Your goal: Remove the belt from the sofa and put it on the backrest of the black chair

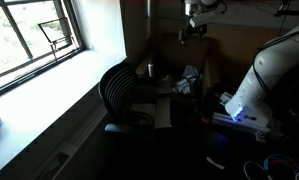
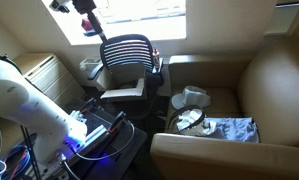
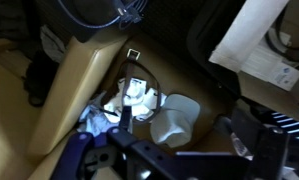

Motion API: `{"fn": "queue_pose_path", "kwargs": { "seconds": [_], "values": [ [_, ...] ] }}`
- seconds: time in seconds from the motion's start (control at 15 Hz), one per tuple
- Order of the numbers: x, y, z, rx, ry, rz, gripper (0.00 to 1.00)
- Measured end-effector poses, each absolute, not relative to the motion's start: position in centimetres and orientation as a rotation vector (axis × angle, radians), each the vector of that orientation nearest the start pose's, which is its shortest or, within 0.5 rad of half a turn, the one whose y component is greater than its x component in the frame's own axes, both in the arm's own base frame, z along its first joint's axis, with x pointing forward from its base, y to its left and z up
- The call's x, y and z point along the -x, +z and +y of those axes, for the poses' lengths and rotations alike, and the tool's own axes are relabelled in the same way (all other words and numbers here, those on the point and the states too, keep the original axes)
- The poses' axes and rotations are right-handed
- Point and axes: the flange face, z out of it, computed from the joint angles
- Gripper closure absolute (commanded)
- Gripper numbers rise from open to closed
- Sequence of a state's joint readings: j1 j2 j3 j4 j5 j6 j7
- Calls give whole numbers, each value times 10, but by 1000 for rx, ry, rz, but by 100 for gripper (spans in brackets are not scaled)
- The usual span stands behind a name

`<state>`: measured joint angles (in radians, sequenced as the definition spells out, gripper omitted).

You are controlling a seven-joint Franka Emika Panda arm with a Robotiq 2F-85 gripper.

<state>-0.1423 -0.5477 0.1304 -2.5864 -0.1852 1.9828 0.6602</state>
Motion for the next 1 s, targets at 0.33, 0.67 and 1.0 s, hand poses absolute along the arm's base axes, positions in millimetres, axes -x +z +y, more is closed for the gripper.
{"fn": "queue_pose_path", "kwargs": {
  "seconds": [0.33,0.67,1.0],
  "values": [
    [-351,369,-102,3143,210,1413,0],
    [-354,356,-110,3083,214,1606,0],
    [-359,297,-179,2780,116,2036,0]
  ]
}}
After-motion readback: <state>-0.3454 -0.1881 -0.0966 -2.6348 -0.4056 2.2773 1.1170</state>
